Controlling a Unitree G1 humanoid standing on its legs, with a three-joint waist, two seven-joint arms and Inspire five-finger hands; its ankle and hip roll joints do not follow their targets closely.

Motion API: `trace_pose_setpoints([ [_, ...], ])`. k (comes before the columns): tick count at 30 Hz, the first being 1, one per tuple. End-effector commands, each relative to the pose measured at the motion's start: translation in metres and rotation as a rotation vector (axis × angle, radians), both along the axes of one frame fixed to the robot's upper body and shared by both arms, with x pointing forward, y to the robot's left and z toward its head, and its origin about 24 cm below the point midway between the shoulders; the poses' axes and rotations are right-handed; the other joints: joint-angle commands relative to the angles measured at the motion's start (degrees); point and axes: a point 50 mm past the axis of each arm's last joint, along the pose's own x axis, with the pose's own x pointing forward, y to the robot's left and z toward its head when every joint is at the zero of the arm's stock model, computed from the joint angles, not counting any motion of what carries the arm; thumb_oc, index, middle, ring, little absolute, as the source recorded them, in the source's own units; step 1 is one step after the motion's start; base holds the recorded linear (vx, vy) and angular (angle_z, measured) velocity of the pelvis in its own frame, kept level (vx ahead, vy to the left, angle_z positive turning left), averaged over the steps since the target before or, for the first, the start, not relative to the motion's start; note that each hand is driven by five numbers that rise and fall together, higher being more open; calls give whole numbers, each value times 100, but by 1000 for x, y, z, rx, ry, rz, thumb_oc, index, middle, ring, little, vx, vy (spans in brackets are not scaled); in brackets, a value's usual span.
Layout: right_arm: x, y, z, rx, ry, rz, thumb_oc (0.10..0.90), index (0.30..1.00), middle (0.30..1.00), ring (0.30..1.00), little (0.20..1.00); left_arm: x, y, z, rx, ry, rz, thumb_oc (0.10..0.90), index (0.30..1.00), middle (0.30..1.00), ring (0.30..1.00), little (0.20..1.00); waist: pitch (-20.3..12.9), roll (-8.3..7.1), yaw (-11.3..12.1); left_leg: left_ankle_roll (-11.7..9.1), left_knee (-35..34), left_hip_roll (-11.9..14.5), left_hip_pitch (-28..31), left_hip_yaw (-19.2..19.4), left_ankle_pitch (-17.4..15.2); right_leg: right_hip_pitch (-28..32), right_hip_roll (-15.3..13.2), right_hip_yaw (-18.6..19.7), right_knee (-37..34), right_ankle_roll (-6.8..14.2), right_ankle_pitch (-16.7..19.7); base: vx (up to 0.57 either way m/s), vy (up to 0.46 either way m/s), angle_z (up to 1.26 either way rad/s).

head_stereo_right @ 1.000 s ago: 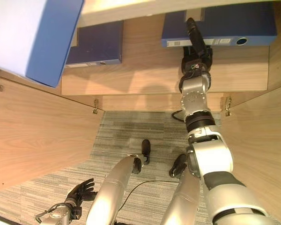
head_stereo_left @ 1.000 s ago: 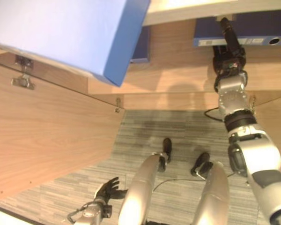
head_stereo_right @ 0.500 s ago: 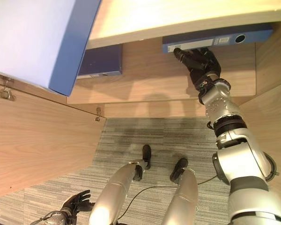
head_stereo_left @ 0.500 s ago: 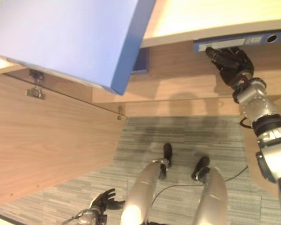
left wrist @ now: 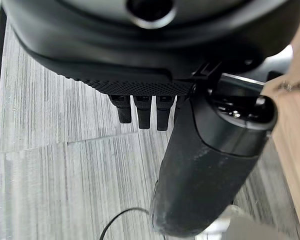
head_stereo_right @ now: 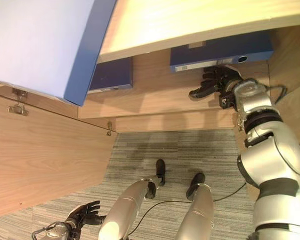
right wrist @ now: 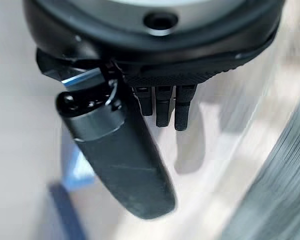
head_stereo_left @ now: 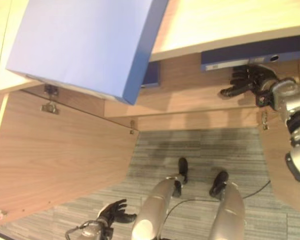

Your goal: Put the empty folder in the office cabinet

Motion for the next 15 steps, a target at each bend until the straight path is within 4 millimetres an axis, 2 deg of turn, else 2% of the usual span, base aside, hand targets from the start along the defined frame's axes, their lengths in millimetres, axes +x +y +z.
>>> trace_pose_setpoints([
  [1,-10,-29,28,-319,26,-131,800,900,900,900,900,-24,25,-4,85,92,-2,800,900,900,900,900,-35,18,-92,-314,503,360,246,36,-1091,400,67,238,-874,496,598,-1,-4,-9],
  [2,-7,-25,21,-473,75,-125,800,900,900,900,900,-17,21,-3,68,66,16,800,900,900,900,900,-33,-33,-133,-326,408,357,316,17,-1065,490,97,233,-1023,505,656,-5,-9,-5],
  [4,-6,-23,11,-552,120,-124,800,900,900,900,900,-10,21,-1,71,41,26,800,900,900,900,900,-32,-57,-155,-341,322,350,391,-9,-1032,593,118,210,-1155,522,702,1,-20,-6],
  [9,-6,-23,-26,-443,166,-121,800,900,900,900,900,-4,11,-2,67,24,14,800,900,900,900,900,-59,-78,-178,-377,-51,334,687,-21,-878,929,176,131,-1626,583,885,3,-8,-4],
  [10,-6,-24,-26,-442,167,-121,800,900,900,900,900,-4,11,-2,68,25,14,800,900,900,900,900,-57,-79,-176,-378,-58,334,696,-21,-874,938,177,130,-1634,583,889,5,-3,-7],
  [12,-9,-26,-53,-429,240,-120,800,900,900,900,900,-1,7,-3,62,19,17,800,900,900,900,900,-106,-81,-155,-399,-265,327,867,-56,-783,1134,216,47,-1892,606,979,17,-17,-7],
  [13,-9,-26,-53,-429,240,-120,800,900,900,900,900,-1,7,-3,62,19,17,800,900,900,900,900,-102,-80,-157,-400,-271,327,875,-58,-779,1146,218,42,-1901,606,983,28,-25,-5],
  [15,-11,-24,-74,-443,304,-102,800,900,900,900,900,-1,7,-3,65,19,21,800,900,900,900,900,-173,-82,-132,-430,-464,319,1012,-72,-699,1284,263,-16,-2117,628,1051,28,-33,-5],
])
